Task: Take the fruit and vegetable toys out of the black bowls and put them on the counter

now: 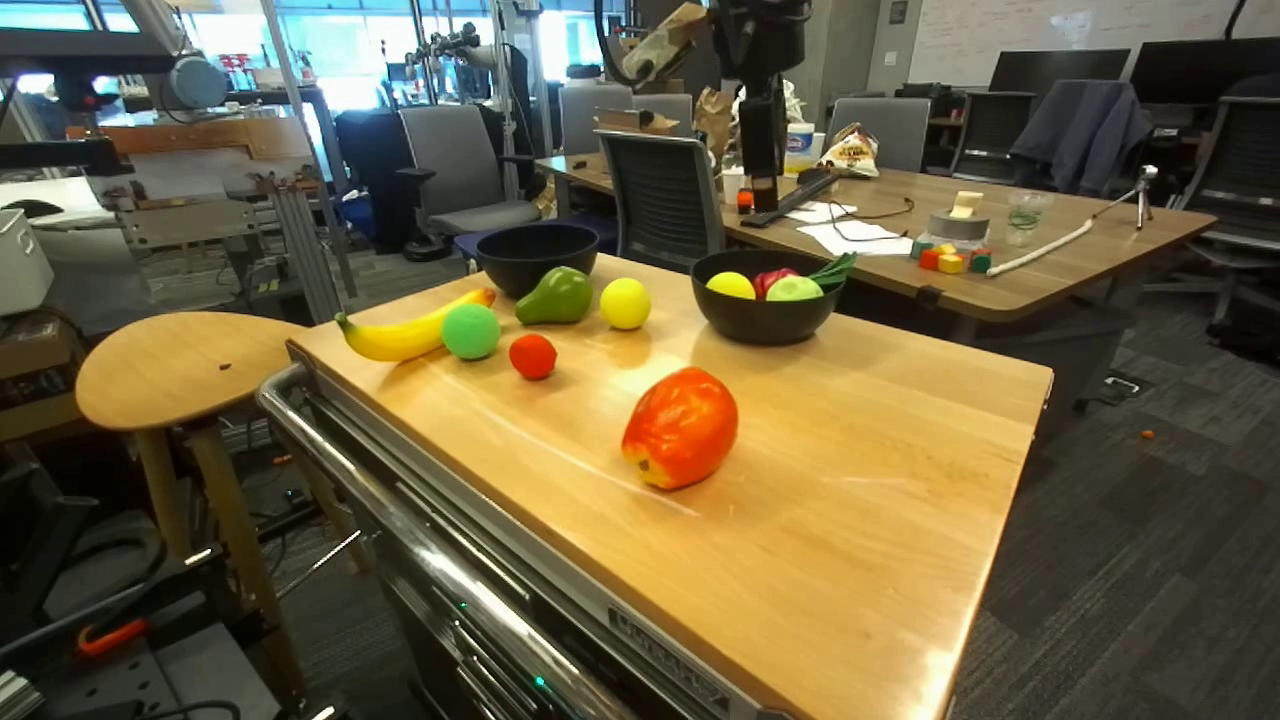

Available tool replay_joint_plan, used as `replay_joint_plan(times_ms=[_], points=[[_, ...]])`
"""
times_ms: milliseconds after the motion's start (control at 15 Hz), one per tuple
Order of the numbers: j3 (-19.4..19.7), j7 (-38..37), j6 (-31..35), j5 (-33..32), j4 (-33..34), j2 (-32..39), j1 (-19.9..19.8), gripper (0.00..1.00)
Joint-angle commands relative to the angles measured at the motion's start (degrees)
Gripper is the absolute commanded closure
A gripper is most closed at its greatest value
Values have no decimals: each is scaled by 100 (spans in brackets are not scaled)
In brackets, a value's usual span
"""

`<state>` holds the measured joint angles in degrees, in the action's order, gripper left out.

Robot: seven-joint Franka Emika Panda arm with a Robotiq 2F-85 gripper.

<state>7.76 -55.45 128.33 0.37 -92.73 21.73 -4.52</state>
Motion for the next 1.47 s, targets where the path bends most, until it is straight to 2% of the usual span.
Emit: replay_joint_plan(times_ms=[0, 200, 533, 667, 800, 1200, 1400], points=[[66, -48, -52, 101, 57, 114, 54, 0], [65, -186, -216, 150, 221, 346, 60, 0], [167, -505, 1297, 43, -153, 486, 183, 0], [212, -651, 1525, 24, -181, 638, 264, 6], [270, -782, 1570, -28, -192, 783, 370, 9], [384, -991, 1351, -164, -171, 1027, 612, 2], [407, -1028, 1293, -207, -154, 1064, 670, 2]])
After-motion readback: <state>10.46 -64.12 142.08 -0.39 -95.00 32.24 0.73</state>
